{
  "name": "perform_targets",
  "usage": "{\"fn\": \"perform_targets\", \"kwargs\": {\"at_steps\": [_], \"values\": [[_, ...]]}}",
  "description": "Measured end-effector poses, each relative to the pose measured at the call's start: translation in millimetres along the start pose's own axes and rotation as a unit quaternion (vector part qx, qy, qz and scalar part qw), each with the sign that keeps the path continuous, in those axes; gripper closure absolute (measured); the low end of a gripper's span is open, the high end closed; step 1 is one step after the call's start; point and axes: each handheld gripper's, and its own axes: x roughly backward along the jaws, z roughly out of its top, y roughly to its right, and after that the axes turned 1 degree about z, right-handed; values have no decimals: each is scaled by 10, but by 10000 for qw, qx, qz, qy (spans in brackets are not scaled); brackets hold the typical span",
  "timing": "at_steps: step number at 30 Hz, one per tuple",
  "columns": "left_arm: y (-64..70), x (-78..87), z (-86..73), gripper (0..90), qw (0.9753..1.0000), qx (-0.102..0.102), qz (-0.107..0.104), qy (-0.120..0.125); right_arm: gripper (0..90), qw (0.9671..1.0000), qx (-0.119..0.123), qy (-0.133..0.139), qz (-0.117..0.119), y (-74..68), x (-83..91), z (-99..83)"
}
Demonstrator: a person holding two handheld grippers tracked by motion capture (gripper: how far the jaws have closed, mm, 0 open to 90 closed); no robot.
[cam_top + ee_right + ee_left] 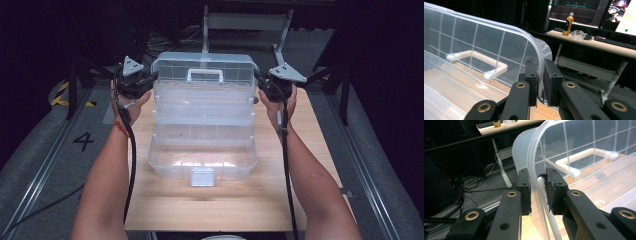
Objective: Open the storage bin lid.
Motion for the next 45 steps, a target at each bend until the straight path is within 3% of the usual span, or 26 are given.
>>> {"fn": "perform_targets", "kwargs": {"at_steps": [5,7,9,17,24,28,33,45], "values": [[-43,-84,13,753,9999,131,-87,-68,820,9998,-149,-121,104,85,-113,-14],[-62,-115,11,752,9998,130,-113,-75,811,9998,14,-156,118,107,-171,-26],[-81,-149,13,753,9997,173,-150,-77,811,9998,-15,-167,140,125,-190,-34],[-132,-286,28,750,9989,367,-137,-276,808,9992,-101,-373,130,178,-344,-42],[-164,-358,30,744,9985,357,-135,-388,806,9985,-156,-509,94,201,-443,-65],[-176,-406,22,744,9978,480,-131,-437,804,9983,-146,-565,83,213,-488,-80],[-177,-463,32,739,9973,463,-34,-575,800,9976,-185,-664,100,238,-553,-98],[-207,-583,23,736,9953,635,-19,-728,796,9962,-219,-841,95,266,-666,-137]]}}
